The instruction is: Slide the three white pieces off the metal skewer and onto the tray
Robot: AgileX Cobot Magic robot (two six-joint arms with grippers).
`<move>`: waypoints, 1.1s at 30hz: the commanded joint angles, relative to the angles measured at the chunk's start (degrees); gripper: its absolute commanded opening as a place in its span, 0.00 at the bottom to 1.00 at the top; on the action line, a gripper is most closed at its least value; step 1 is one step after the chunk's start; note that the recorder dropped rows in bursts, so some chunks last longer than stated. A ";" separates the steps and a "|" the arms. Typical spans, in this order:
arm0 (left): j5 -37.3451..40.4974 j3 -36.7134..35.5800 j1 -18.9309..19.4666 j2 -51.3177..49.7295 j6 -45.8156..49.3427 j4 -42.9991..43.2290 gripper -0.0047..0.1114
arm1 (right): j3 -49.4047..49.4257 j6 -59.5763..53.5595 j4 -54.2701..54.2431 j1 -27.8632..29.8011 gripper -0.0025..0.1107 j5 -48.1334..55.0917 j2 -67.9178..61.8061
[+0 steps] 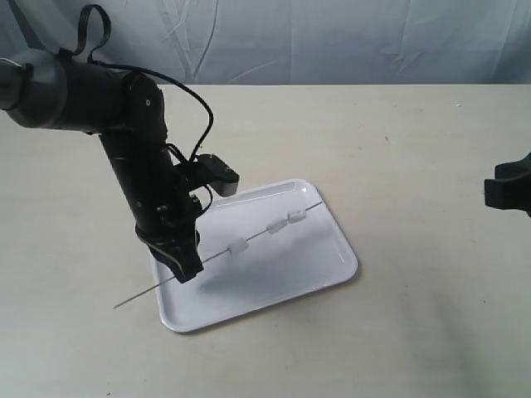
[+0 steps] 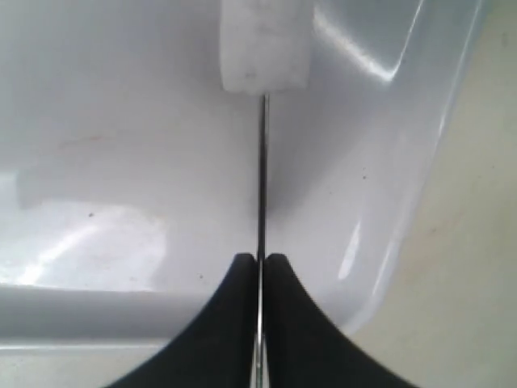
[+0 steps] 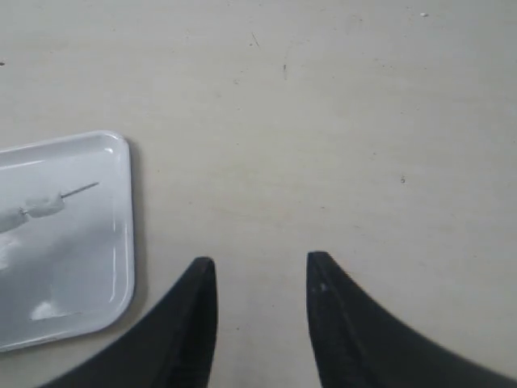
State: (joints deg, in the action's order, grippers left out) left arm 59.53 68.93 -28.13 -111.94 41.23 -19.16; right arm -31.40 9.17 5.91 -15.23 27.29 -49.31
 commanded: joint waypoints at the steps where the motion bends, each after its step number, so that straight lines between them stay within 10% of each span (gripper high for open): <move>1: 0.93 -0.95 -0.36 4.15 -2.32 -2.92 0.04 | -0.37 -0.54 0.04 -0.21 0.34 -0.68 -0.04; 14: -0.98 -15.03 -0.36 13.62 -5.10 -18.82 0.04 | -0.37 -11.33 -32.51 -0.21 0.34 -5.15 -21.02; 24: -8.68 -24.53 -0.36 16.61 -4.19 -28.06 0.04 | 1.29 -72.07 -105.86 -0.21 0.34 2.13 -31.42; 33: -11.11 -29.64 -0.36 16.61 9.76 -51.65 0.04 | -1.58 -75.82 -105.86 -0.21 0.34 10.46 -40.60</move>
State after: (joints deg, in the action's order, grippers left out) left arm 49.66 40.25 -28.13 -95.82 49.41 -68.91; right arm -31.19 -63.65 -99.38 -15.37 36.03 -89.09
